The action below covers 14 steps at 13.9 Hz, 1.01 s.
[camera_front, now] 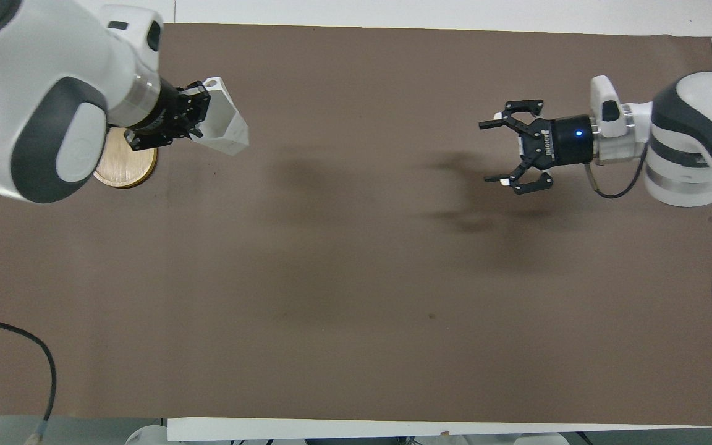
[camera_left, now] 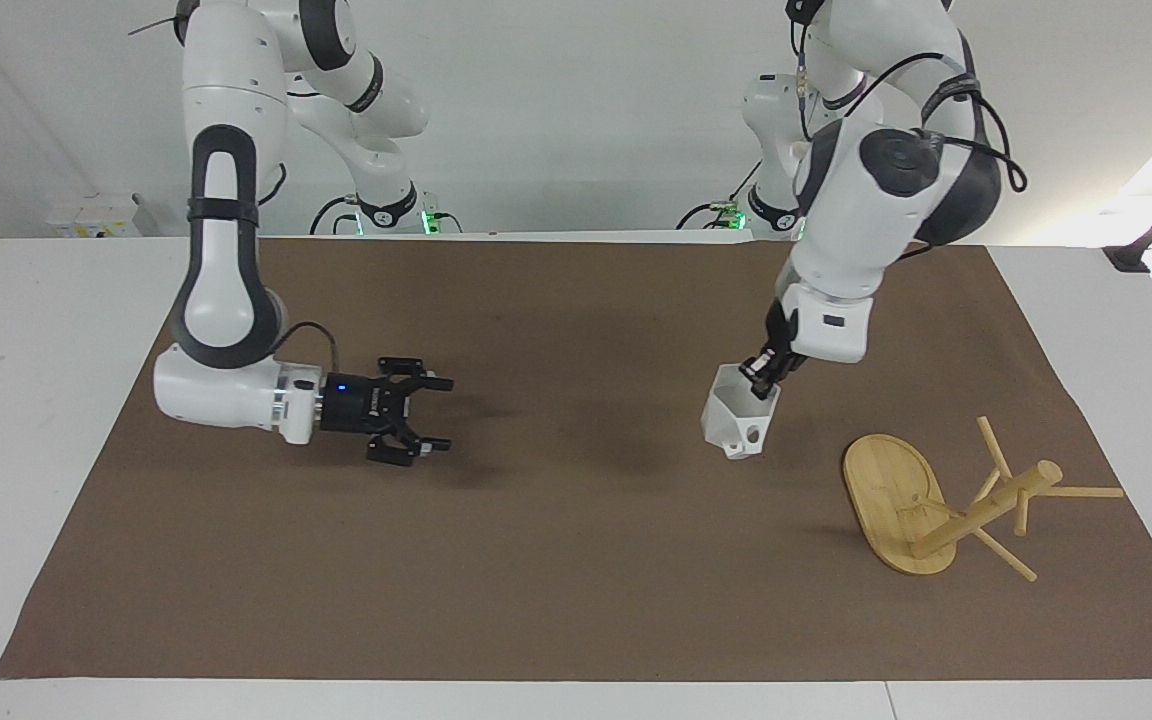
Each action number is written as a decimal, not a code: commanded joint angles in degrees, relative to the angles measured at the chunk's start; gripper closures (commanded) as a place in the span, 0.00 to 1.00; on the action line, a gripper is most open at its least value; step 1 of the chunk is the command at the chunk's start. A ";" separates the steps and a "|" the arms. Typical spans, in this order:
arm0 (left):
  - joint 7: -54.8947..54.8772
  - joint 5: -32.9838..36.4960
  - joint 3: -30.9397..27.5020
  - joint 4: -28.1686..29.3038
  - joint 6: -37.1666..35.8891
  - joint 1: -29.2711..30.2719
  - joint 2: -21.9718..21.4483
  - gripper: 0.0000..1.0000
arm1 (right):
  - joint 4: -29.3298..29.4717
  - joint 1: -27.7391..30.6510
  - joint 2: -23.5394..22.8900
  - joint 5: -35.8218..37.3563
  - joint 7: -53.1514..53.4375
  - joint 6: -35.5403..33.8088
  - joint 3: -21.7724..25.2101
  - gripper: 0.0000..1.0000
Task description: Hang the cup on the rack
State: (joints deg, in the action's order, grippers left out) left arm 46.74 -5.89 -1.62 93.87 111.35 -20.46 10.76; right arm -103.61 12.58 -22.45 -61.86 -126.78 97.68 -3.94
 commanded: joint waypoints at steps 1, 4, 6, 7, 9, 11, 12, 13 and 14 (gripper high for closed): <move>-2.60 -2.01 0.65 13.05 14.71 2.79 -6.44 1.00 | -1.68 2.70 8.97 11.02 9.75 0.58 -0.63 0.01; -11.81 -12.09 0.56 23.87 29.22 4.46 -10.23 1.00 | -0.28 3.06 14.79 22.72 25.30 0.40 -0.63 0.01; -17.01 -18.17 0.47 27.32 35.85 4.73 -10.94 1.00 | 0.43 2.98 16.73 27.65 34.98 0.75 -0.63 0.01; -17.46 -20.11 0.56 27.33 36.30 6.12 -10.94 1.00 | 0.61 2.98 17.69 30.19 41.02 0.75 -0.63 0.01; -17.47 -25.46 0.47 27.42 37.88 6.57 -10.77 1.00 | 2.87 2.37 19.45 38.60 49.66 0.84 -0.90 0.01; -17.47 -29.44 0.47 28.20 41.56 6.58 -10.15 1.00 | 6.74 0.44 20.33 48.81 59.83 -1.95 -1.42 0.01; -17.47 -29.45 0.47 28.30 42.54 7.01 -9.45 1.00 | 9.02 -0.97 20.60 51.64 67.55 -4.93 -1.34 0.01; -17.56 -29.36 0.47 28.30 42.63 7.80 -9.10 1.00 | 11.48 -1.24 20.60 53.67 75.63 -8.01 -1.42 0.01; -17.56 -29.45 0.47 28.30 42.72 7.89 -9.01 1.00 | 13.68 -1.68 20.51 55.78 82.93 -11.17 -1.51 0.01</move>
State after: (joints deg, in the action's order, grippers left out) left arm 30.10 -33.93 -1.65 120.91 152.13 -13.59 2.11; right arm -94.18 11.28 -1.74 -10.04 -55.30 91.36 -4.98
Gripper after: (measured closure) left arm 0.965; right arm 0.004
